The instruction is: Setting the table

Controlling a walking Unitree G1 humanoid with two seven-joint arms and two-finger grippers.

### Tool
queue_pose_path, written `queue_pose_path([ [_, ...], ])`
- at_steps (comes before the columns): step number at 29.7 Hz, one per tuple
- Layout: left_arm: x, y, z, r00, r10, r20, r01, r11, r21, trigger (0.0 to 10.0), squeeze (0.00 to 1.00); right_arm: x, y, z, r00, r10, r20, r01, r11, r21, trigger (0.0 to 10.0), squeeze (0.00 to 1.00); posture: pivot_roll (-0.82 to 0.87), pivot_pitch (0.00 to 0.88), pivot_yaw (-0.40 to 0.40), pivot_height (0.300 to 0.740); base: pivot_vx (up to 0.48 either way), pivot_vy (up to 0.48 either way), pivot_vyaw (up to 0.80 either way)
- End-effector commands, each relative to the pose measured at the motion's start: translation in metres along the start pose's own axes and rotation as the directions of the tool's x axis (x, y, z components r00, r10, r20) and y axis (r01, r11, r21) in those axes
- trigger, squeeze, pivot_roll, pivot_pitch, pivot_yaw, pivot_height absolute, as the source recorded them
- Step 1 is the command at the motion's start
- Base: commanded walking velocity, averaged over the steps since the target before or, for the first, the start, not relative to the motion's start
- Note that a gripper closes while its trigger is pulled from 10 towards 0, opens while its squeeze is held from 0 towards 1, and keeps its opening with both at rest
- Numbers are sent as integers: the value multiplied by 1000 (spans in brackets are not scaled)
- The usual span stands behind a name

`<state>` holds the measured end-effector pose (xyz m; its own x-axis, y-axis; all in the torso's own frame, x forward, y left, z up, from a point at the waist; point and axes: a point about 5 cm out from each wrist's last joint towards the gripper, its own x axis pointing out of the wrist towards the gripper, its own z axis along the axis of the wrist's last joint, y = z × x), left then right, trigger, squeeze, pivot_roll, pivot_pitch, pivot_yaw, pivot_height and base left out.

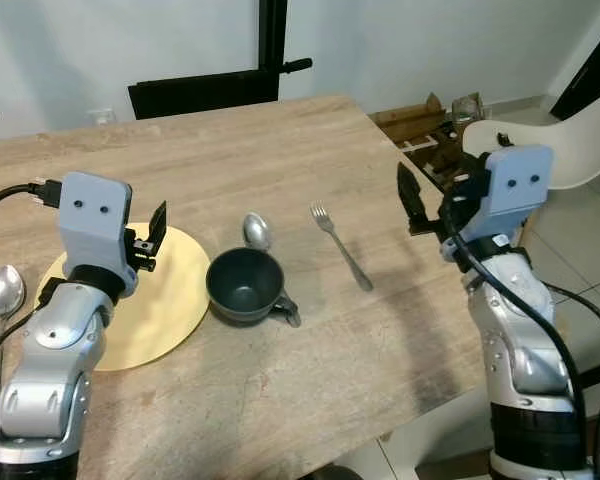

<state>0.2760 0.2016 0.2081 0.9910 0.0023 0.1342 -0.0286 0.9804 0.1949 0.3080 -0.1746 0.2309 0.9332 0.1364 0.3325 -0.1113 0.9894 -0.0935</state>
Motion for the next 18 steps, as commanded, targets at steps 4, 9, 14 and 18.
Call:
queue_pose_path([
  [4, -4, -10, -6, 999, -13, -30, 14, 1000, 20, 10000, 0, -5, -8, -4, 999, -35, -11, 34, 999, -26, 10000, 0, -90, 24, -16, 740, 0, 0, 0],
  [9, -2, -15, -5, 1000, -4, 7, 4, 999, 52, 10000, 0, -5, -5, -5, 999, -44, -12, 44, 999, -24, 10000, 0, -92, 19, -9, 740, 0, 0, 0],
  [14, 4, -19, -5, 1000, 4, 5, -4, 998, 59, 10000, 145, -5, -1, -7, 999, -41, -11, 41, 999, -21, 10000, 0, -95, 9, -7, 740, 0, 0, 0],
  [18, 6, -22, -4, 1000, -9, 17, 9, 999, 51, 10000, 145, -5, -2, -7, 999, -42, -12, 42, 999, -21, 10000, 0, -97, 8, -12, 740, 0, 0, 0],
])
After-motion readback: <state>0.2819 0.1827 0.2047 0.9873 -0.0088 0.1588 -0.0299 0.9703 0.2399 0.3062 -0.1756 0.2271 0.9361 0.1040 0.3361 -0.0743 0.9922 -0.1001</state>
